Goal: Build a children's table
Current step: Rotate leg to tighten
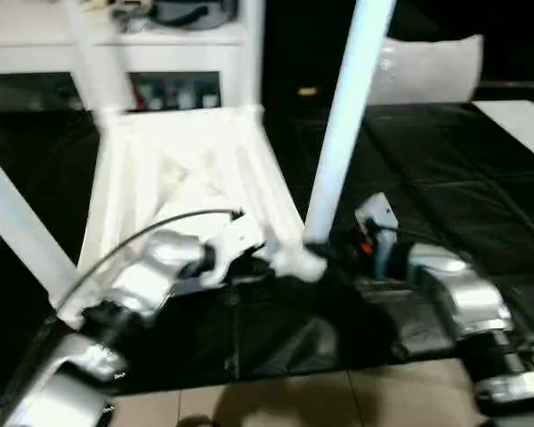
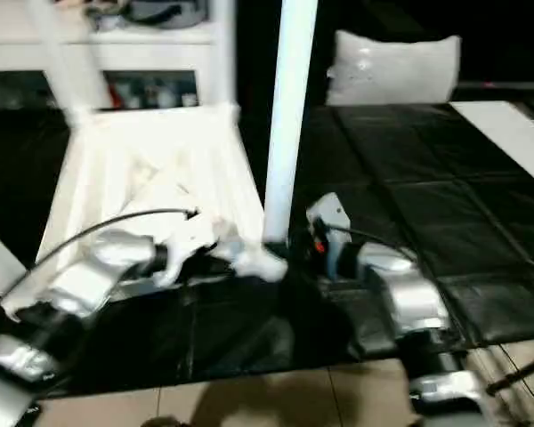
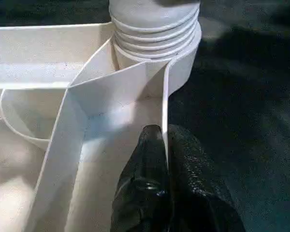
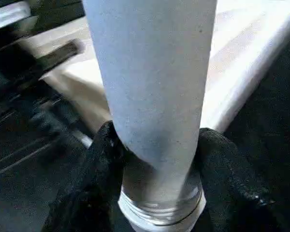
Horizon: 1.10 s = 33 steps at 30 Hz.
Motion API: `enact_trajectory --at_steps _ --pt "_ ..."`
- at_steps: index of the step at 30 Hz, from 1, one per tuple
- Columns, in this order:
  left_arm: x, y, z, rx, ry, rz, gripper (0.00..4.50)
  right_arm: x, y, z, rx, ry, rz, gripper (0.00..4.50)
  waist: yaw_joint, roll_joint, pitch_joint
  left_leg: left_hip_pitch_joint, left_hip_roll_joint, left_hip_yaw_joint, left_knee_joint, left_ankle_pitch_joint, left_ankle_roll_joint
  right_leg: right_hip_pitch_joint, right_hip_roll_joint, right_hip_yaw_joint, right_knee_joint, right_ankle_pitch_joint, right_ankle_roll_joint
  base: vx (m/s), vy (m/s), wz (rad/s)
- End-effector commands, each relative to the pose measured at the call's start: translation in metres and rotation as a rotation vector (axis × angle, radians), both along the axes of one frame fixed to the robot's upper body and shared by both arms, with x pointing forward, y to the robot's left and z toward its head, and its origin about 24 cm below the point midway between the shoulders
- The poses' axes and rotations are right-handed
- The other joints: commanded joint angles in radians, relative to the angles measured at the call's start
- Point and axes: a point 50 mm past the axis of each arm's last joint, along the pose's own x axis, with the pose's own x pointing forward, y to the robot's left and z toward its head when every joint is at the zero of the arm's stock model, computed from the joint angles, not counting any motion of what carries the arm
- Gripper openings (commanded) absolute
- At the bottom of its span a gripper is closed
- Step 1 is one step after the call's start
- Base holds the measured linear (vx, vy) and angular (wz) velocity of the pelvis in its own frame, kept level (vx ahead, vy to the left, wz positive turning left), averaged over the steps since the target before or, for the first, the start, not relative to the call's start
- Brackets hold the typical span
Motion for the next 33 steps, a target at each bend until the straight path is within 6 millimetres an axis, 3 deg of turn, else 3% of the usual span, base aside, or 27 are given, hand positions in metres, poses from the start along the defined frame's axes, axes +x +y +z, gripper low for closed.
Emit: enact_trajectory --at_steps 1,4,5,6,11,12,14,16,17,19,20,24,27,29,31,33 --pt "0.010 -0.029 0.014 -0.039 -0.075 0.068 0.00 0.003 0.036 -0.010 0.012 0.046 -0.056 1.96 0.002 -0.004 -0.055 0.006 0.008 -0.005 -0.076 -0.244 -0.022 0.031 -0.073 0.041 -0.112 -0.363 -0.128 0.000 0.000 0.00" --pt "0.013 -0.037 0.017 -0.032 -0.109 0.109 0.00 0.008 0.035 -0.006 0.067 0.018 -0.152 1.96 -0.009 -0.006 -0.057 0.004 0.007 -0.007 -0.076 -0.238 -0.023 0.034 -0.071 0.043 -0.108 -0.320 -0.135 0.000 0.000 0.00" --pt "0.013 -0.037 0.017 -0.029 -0.116 0.107 0.00 0.008 0.035 -0.003 0.102 0.012 -0.150 2.51 -0.009 -0.005 -0.060 0.002 0.007 -0.008 -0.075 -0.228 -0.016 0.039 -0.071 0.044 -0.107 -0.284 -0.140 0.000 0.000 0.00" --pt "0.013 -0.037 0.017 -0.028 -0.117 0.107 0.00 0.008 0.034 -0.003 0.104 0.011 -0.149 2.51 -0.008 -0.005 -0.062 0.003 0.008 -0.007 -0.074 -0.219 -0.011 0.039 -0.070 0.045 -0.104 -0.254 -0.145 0.000 0.000 0.00" --pt "0.014 -0.027 0.014 0.018 -0.154 0.089 0.00 -0.005 0.017 0.001 0.147 -0.010 -0.067 2.94 0.002 0.001 -0.076 -0.006 0.009 -0.004 -0.060 -0.085 0.044 0.050 -0.062 0.044 -0.075 0.091 -0.203 0.000 0.000 0.00" --pt "0.012 -0.021 0.013 0.034 -0.163 0.054 0.00 -0.011 0.002 0.003 0.140 -0.029 -0.037 3.09 0.005 0.001 -0.073 -0.008 0.006 -0.004 -0.060 -0.093 0.052 0.052 -0.062 0.042 -0.077 0.093 -0.207 0.000 0.000 0.00" --pt "0.012 -0.018 0.013 0.039 -0.163 0.041 0.00 -0.012 -0.004 0.004 0.136 -0.037 -0.029 3.18 0.007 -0.001 -0.072 -0.010 0.007 -0.003 -0.060 -0.115 0.057 0.054 -0.066 0.042 -0.079 0.066 -0.208 0.000 0.000 0.00" --pt "0.010 -0.017 0.013 0.036 -0.178 0.001 0.00 -0.013 -0.011 0.005 0.134 -0.044 -0.018 3.30 0.003 -0.002 -0.068 -0.008 0.007 -0.003 -0.063 -0.152 0.049 0.052 -0.068 0.041 -0.088 -0.018 -0.201 0.000 0.000 0.00" --pt "0.007 -0.015 0.015 0.026 -0.198 -0.071 0.00 -0.016 -0.020 0.009 0.136 -0.052 0.002 3.46 0.003 0.003 -0.067 -0.007 0.008 -0.003 -0.064 -0.161 0.045 0.049 -0.068 0.041 -0.090 -0.040 -0.199 0.000 0.000 0.00" --pt "-0.001 -0.013 0.018 0.020 -0.223 -0.226 0.00 -0.022 -0.032 0.015 0.133 -0.065 0.052 3.60 0.009 0.003 -0.065 -0.003 0.012 -0.004 -0.066 -0.176 0.041 0.046 -0.070 0.044 -0.097 -0.088 -0.193 0.000 0.000 0.00" --pt "-0.003 -0.013 0.018 0.019 -0.224 -0.263 0.00 -0.023 -0.035 0.017 0.131 -0.067 0.064 3.69 0.015 0.004 -0.067 -0.003 0.014 -0.004 -0.066 -0.170 0.041 0.047 -0.069 0.046 -0.094 -0.076 -0.185 0.000 0.000 0.00" --pt "-0.011 -0.015 0.021 -0.007 -0.206 -0.398 0.00 -0.031 -0.044 0.024 0.124 -0.074 0.141 4.00 0.037 0.010 -0.070 0.005 0.020 0.001 -0.063 -0.154 0.044 0.037 -0.067 0.045 -0.083 -0.003 -0.209 0.000 0.000 0.00" --pt "-0.020 -0.025 0.023 -0.048 -0.193 -0.494 0.00 -0.041 -0.048 0.027 0.117 -0.057 0.234 4.20 0.060 0.010 -0.074 0.004 0.024 0.000 -0.059 -0.125 0.055 0.040 -0.069 0.044 -0.074 0.057 -0.222 0.000 0.000 0.00" --pt "-0.021 -0.028 0.022 -0.052 -0.198 -0.502 0.00 -0.044 -0.049 0.027 0.106 -0.052 0.252 4.32 0.065 0.007 -0.077 -0.001 0.023 0.000 -0.055 -0.101 0.063 0.041 -0.070 0.043 -0.068 0.104 -0.232 0.000 0.000 0.00" --pt "-0.021 -0.028 0.022 -0.055 -0.200 -0.506 0.00 -0.045 -0.049 0.026 0.100 -0.044 0.259 4.42 0.067 0.007 -0.075 -0.003 0.022 0.000 -0.055 -0.107 0.065 0.040 -0.071 0.041 -0.070 0.094 -0.233 0.000 0.000 0.00" --pt "-0.019 -0.028 0.022 -0.060 -0.204 -0.504 0.00 -0.047 -0.050 0.026 0.089 -0.033 0.274 4.42 0.065 0.005 -0.072 -0.004 0.021 0.000 -0.057 -0.140 0.059 0.041 -0.073 0.041 -0.078 0.020 -0.218 0.000 0.000 0.00"
